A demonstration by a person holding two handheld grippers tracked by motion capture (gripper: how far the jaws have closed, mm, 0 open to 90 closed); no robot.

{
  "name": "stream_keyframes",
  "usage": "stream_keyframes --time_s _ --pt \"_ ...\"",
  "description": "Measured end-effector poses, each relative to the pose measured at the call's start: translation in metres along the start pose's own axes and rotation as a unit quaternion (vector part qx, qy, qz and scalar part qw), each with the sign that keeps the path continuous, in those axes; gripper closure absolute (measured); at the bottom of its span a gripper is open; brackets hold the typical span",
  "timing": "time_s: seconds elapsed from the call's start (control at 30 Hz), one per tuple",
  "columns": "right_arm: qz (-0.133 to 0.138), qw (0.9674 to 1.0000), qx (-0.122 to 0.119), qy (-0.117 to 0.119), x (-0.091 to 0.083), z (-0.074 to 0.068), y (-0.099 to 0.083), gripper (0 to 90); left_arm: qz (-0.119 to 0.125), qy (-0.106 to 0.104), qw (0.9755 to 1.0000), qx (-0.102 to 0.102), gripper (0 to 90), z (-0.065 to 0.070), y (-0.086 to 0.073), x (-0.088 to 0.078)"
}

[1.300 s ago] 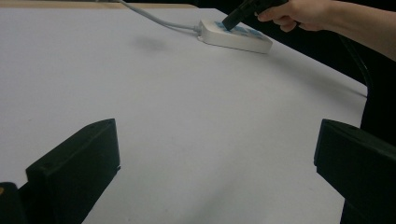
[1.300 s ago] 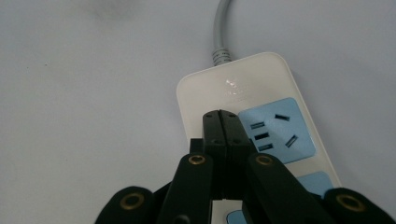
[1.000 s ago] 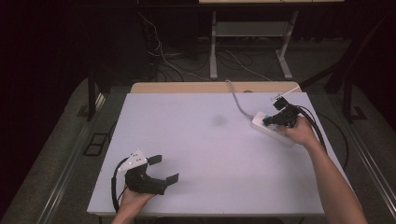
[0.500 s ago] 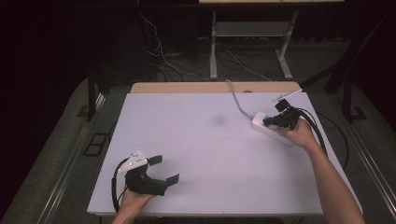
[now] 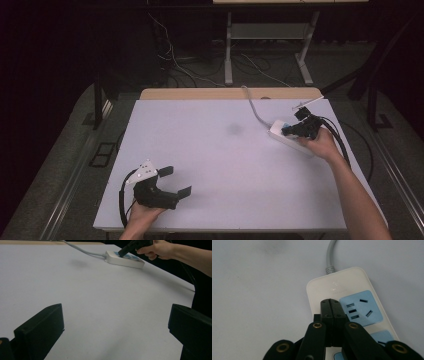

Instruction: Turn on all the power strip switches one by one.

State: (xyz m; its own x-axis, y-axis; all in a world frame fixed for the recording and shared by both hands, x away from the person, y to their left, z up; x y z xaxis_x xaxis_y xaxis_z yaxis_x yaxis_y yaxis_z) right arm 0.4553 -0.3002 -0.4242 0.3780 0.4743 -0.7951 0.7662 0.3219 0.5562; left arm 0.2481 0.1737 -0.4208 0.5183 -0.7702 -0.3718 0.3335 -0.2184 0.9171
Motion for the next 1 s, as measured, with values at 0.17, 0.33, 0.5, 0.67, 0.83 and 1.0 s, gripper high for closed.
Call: stream_keyframes --time_s 0.17,0.33,0.5,0.67,0.83,1.0 --pt "-0.003 1.0000 0.005 0.001 0.000 0.001 0.001 90.0 0.001 0.000 1.0000 -0.002 0.0 -0.001 0.000 0.000" --pt "-0.006 0.9999 0.011 0.003 -0.001 0.001 0.004 90.0 0.000 -0.001 1.0000 -0.004 0.0 -0.002 0.000 0.000" --pt "-0.006 0.9999 0.015 -0.001 -0.001 0.002 0.004 90.0 0.001 0.000 1.0000 -0.005 0.0 -0.002 0.000 0.000" --pt "0.004 0.9997 0.022 -0.004 -0.008 0.001 0.004 89.9 0.002 -0.001 1.0000 -0.007 0.0 -0.002 0.000 0.000" --pt "0.020 0.9994 0.028 -0.001 -0.022 -0.006 0.006 83.7 0.002 -0.004 1.0000 -0.004 0.0 -0.001 0.000 0.001" --pt "0.040 0.9986 0.034 -0.005 -0.038 -0.013 0.005 69.0 0.003 -0.006 1.0000 -0.004 0.0 0.000 0.001 0.001"
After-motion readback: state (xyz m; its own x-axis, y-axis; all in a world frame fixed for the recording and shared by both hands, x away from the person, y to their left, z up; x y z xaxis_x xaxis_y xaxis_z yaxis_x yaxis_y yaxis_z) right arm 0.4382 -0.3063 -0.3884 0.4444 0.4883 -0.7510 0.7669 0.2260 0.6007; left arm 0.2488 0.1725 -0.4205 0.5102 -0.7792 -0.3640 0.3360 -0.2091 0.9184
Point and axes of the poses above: each handheld gripper's, and its own axes: x roughly forward along the jaws, y roughly out of its top, z roughly to its right, the point moved 1 cm from there along x, roughly forward along the jaws, and after that the axes turned 8 degrees about x, right-handed, at the moved point
